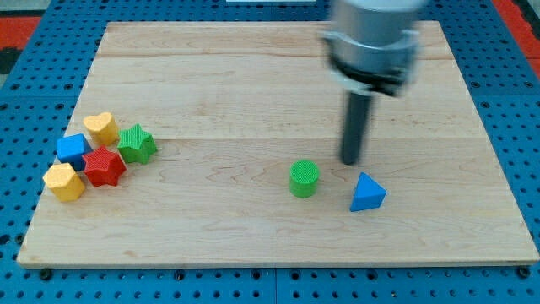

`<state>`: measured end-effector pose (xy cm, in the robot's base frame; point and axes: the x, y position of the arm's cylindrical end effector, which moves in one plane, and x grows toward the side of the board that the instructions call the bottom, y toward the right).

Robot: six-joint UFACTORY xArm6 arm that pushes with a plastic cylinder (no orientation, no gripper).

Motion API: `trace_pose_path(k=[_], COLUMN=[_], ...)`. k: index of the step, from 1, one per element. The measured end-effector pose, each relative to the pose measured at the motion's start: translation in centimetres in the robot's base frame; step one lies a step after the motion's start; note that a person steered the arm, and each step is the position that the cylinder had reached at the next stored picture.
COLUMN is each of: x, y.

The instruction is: Slide the green circle closer to the red star

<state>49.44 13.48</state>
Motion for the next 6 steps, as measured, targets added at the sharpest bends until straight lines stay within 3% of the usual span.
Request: trace_pose_path(k=[1,2,3,4,5,6], x=[4.3,4.5,4.3,-0.1,0.6,4.4], y=[-6.6,-16.0,-8.7,-10.0,-20.8,-27.8])
